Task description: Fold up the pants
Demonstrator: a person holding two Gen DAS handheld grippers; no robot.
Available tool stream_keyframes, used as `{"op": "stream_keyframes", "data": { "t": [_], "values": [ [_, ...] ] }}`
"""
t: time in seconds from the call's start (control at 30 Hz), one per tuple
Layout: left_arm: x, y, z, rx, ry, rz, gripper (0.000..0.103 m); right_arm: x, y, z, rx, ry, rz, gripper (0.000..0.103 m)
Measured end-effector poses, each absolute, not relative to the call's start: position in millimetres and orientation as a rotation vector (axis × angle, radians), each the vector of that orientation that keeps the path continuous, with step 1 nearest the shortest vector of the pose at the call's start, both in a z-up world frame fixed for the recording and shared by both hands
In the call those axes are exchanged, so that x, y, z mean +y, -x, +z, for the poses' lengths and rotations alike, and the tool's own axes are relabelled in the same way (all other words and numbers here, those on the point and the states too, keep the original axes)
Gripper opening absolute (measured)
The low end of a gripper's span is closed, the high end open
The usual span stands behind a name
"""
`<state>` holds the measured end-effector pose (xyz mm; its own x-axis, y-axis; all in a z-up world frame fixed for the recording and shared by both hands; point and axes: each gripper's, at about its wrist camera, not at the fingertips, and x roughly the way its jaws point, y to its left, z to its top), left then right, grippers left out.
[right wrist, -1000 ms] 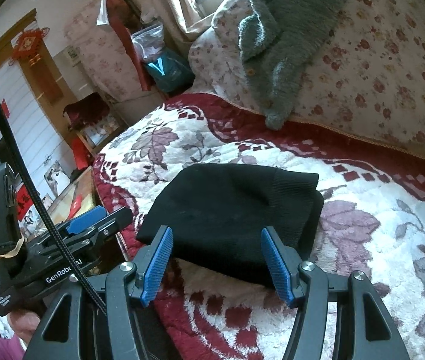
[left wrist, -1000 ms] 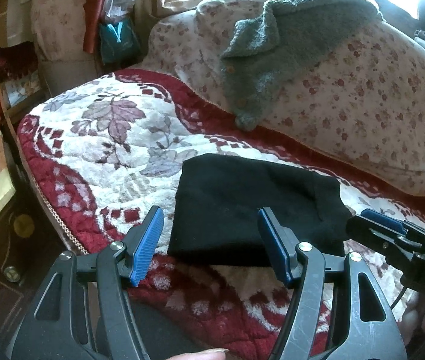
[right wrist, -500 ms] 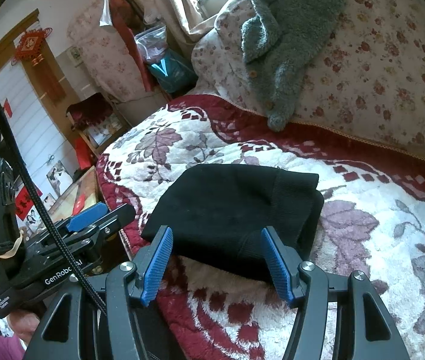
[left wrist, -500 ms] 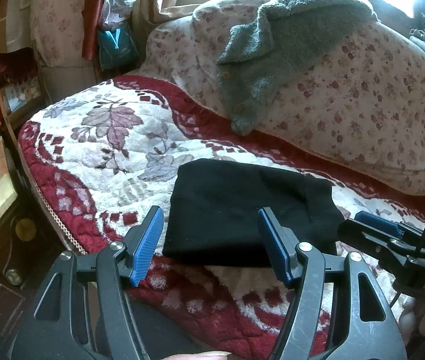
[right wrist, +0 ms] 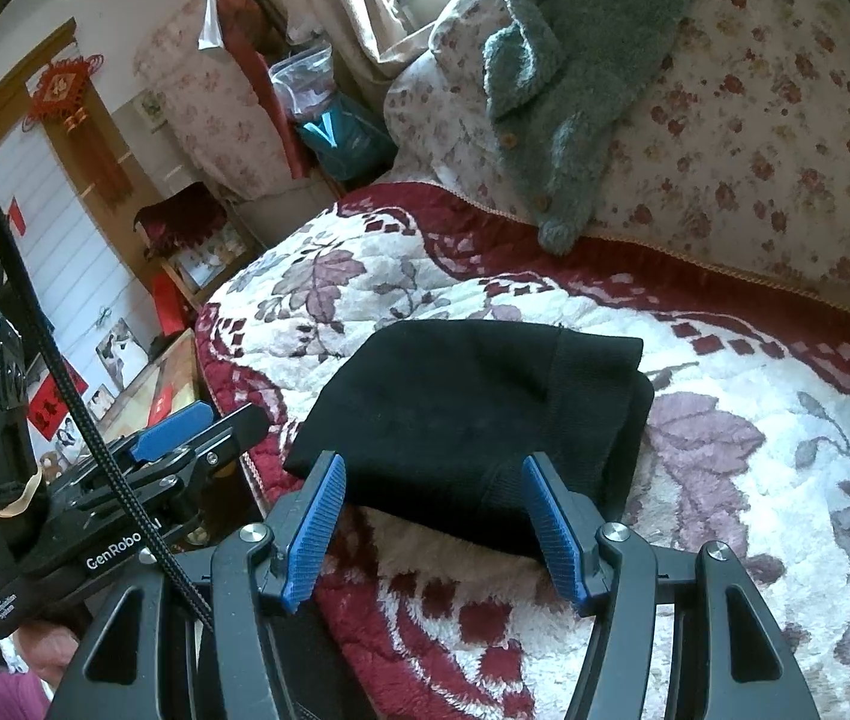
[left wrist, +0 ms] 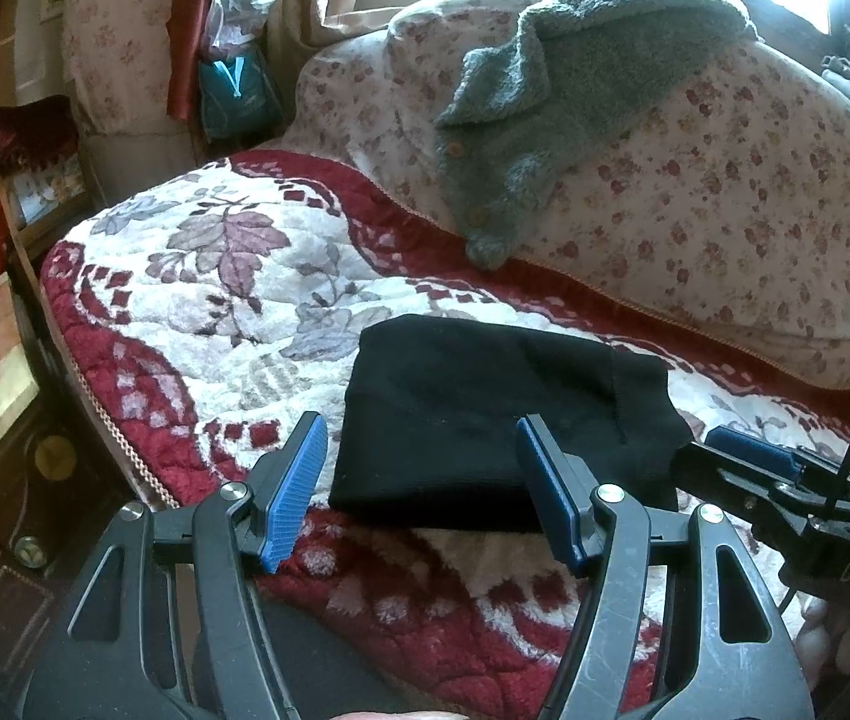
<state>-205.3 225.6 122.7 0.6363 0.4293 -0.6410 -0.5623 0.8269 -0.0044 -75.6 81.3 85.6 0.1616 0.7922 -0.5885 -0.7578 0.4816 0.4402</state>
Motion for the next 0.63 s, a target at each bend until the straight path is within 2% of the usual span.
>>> {"op": "stream_keyframes", "data": {
  "t": [0.63],
  "values": [
    [222.1, 198.1, 119.0, 0.685, 0.189, 0.572, 0.065, 71.7, 67.6, 80.3, 0.881, -0.070, 1.092, 0.059]
  ]
}}
